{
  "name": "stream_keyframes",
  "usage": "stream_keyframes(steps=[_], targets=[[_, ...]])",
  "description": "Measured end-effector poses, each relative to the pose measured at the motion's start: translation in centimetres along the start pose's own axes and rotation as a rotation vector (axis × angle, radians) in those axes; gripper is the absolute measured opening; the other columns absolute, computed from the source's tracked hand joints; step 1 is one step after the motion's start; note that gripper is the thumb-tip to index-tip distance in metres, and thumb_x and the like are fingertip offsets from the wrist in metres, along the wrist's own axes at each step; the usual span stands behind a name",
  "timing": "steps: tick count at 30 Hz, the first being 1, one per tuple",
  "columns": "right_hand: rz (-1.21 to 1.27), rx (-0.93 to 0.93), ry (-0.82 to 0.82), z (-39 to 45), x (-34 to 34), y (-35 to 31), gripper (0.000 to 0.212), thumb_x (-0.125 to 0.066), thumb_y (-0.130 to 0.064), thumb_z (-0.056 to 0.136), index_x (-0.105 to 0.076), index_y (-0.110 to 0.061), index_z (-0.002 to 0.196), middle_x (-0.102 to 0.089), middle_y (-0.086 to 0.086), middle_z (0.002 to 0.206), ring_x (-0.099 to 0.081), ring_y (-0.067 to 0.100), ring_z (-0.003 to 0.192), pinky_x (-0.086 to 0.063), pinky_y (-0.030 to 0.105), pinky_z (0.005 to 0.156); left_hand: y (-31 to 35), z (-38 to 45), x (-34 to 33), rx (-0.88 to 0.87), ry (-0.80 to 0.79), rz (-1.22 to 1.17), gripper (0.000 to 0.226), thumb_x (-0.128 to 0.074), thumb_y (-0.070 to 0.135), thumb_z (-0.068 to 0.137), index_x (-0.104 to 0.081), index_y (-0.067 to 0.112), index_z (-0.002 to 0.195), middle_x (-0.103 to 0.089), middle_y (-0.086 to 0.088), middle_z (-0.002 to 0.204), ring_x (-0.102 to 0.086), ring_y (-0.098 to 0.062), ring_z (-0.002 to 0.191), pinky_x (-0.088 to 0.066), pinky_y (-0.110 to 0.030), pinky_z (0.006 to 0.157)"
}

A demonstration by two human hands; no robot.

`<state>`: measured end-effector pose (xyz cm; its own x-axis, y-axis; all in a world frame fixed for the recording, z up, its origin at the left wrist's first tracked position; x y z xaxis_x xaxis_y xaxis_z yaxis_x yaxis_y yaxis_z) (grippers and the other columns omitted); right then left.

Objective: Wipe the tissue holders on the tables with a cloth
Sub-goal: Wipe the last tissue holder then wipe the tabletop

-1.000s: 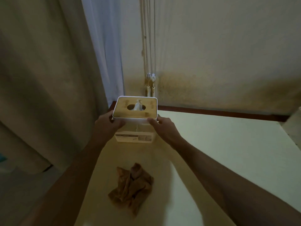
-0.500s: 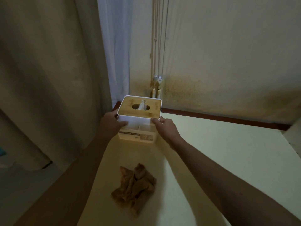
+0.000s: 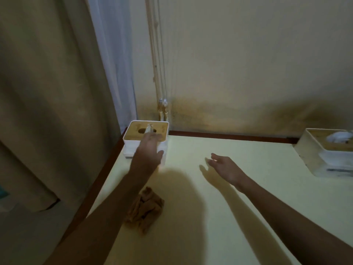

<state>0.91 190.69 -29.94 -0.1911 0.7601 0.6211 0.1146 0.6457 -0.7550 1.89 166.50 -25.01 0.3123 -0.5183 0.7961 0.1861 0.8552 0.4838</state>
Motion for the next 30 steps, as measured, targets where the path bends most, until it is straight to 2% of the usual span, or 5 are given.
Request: stream_keyframes(steps=[4,15,22,27,30], targets=[[0.024,-0.049,0.098,-5.2,7.9,6.3,0.044,-0.051,-0.027,0.098,-0.048,-0.011,0.138,-0.046,0.008,0.145,-0.044,0.022,0.132,-0.033,0.032,0.106,9.6,-0.7,-3.8,-0.082,-0.188,-0.053,0.043,-0.066,0.018,0.087,-0.054,0.017,0.129,-0.048,-0.001,0.135,-0.05,-0.012,0.115,-0.027,-0.01,0.089],[0.057,-0.202,0.541,-14.4,30.0,22.9,0.037,-0.058,-0.029,0.093,-0.059,-0.012,0.127,-0.06,0.01,0.128,-0.058,0.024,0.106,-0.044,0.031,0.081,36.1,-0.6,-20.7,-0.031,-0.468,-0.168,0.056,-0.073,0.035,0.081,-0.055,0.013,0.129,-0.058,-0.006,0.129,-0.055,-0.022,0.115,-0.048,-0.039,0.096],[0.163,-0.187,0.523,-10.8,37.0,29.1,0.038,-0.061,-0.025,0.093,-0.053,-0.01,0.127,-0.06,0.008,0.115,-0.05,0.013,0.085,-0.039,0.028,0.07,40.9,2.5,-27.2,0.053,-0.477,-0.192,0.067,-0.075,0.038,0.079,-0.05,0.012,0.136,-0.057,-0.006,0.132,-0.055,-0.02,0.118,-0.042,-0.028,0.088],[0.176,-0.13,0.448,-5.8,39.2,30.4,0.068,-0.072,-0.032,0.084,-0.039,-0.011,0.14,-0.048,0.006,0.137,-0.046,0.025,0.122,-0.04,0.039,0.092,41.3,5.2,-30.3,0.069,-0.5,-0.318,0.06,-0.078,0.039,0.075,-0.057,0.025,0.13,-0.062,0.002,0.127,-0.056,-0.015,0.116,-0.049,-0.036,0.095],[0.268,-0.082,0.383,-3.7,39.4,31.4,0.058,-0.071,-0.032,0.084,-0.046,-0.014,0.134,-0.052,-0.006,0.11,-0.052,0.007,0.09,-0.043,0.021,0.066,41.2,5.9,-32.0,0.125,-0.562,-0.453,0.048,-0.078,0.031,0.077,-0.06,0.033,0.122,-0.064,0.007,0.114,-0.058,-0.009,0.098,-0.049,-0.028,0.077]])
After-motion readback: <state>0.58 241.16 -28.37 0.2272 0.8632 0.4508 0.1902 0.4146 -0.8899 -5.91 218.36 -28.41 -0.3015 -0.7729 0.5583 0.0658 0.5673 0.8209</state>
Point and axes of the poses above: each hand's wrist, its own z-axis towards the middle knuckle, its own x-axis out of the back of the hand, y = z × x, the point moved 5 cm from there along z, towards the middle knuckle
